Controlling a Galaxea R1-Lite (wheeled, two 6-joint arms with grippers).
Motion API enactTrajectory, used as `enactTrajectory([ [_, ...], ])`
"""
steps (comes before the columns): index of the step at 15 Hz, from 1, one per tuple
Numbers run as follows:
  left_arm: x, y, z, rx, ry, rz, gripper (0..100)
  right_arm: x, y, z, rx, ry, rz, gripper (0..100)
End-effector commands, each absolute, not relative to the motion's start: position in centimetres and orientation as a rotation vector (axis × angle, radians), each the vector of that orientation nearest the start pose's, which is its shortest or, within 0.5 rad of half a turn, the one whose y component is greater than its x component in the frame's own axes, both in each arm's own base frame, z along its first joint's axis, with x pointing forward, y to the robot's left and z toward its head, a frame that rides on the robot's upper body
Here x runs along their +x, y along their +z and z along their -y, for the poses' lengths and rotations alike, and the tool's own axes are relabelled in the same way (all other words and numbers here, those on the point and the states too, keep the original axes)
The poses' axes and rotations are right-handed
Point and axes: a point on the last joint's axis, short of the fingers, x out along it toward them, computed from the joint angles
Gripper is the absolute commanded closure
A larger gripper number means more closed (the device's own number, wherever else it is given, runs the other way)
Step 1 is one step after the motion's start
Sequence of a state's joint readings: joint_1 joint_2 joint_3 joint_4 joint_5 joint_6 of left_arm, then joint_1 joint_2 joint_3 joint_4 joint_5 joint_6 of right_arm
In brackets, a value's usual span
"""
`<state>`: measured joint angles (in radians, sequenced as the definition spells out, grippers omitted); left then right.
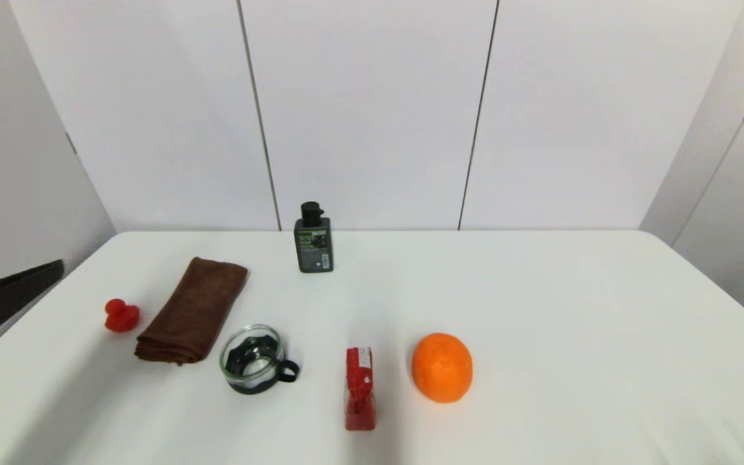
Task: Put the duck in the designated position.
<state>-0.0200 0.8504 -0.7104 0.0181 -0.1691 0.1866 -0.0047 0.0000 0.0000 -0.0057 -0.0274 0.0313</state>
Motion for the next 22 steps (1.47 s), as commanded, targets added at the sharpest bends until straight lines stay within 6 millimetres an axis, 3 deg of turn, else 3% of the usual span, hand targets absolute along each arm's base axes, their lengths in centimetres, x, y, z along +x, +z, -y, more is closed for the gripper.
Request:
enactTrajectory([
  [1,2.8,22.0,-0.1,0.182,0.014,-0.071,0,-2.3,7.6,0.1,0.031,-0.032,0.005,0],
  [6,-0.5,15.3,0.1,0.181,0.017,-0.063,0,-2.3,7.6,0.1,0.031,-0.032,0.004,0],
  [12,-1.6,8.9,0.1,0.172,-0.039,-0.091,0,-2.3,7.6,0.1,0.031,-0.032,0.005,0],
  [15,-2.2,7.5,0.1,0.139,-0.028,-0.024,0,-2.3,7.6,0.1,0.031,-0.032,0.005,0],
  [22,-2.3,7.5,0.0,0.044,-0.017,-0.009,0,-2.3,7.6,0.1,0.031,-0.032,0.005,0],
])
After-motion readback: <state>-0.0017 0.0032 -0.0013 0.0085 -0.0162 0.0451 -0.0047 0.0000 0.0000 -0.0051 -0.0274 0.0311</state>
